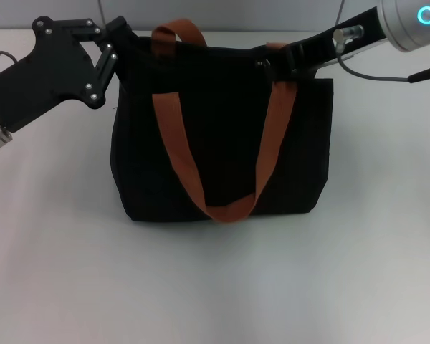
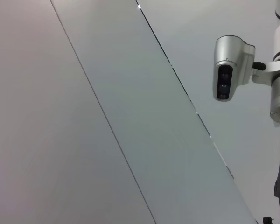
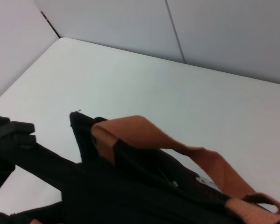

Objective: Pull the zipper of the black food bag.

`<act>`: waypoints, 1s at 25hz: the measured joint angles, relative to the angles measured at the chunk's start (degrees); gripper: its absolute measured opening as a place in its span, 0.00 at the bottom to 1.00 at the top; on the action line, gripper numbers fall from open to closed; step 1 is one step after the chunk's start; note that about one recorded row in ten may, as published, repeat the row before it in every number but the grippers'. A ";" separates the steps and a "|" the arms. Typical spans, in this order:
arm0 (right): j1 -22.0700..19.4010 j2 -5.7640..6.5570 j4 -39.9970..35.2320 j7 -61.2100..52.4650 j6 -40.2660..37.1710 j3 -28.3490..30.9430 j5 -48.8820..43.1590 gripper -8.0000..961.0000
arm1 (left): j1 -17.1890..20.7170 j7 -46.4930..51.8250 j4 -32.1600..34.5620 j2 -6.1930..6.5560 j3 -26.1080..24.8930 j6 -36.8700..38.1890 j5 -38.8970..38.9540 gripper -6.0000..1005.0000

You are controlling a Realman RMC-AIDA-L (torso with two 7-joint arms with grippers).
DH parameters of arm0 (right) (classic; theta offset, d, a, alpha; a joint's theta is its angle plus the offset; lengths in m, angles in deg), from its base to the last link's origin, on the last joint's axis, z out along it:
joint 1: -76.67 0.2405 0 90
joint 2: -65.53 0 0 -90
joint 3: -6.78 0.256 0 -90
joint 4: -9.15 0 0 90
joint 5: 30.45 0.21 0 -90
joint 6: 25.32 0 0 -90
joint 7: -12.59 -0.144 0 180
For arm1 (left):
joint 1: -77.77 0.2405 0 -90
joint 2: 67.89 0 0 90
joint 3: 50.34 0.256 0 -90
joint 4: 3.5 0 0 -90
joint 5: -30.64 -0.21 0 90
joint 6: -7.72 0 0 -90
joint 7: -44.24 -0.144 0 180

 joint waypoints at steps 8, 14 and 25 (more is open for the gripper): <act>-0.84 -0.04 -1.26 -0.29 -0.84 0.96 -1.19 0.01 | 0.06 0.00 0.01 0.06 -0.06 -0.06 0.09 0.04; -1.20 -0.03 -1.94 -0.17 -0.85 1.83 -0.90 0.01 | 0.03 0.00 0.11 0.09 -0.09 -0.16 0.14 0.04; -4.82 0.04 -2.96 5.06 -0.16 7.11 8.12 0.04 | -0.21 0.00 0.03 0.09 -0.08 -0.17 0.19 0.04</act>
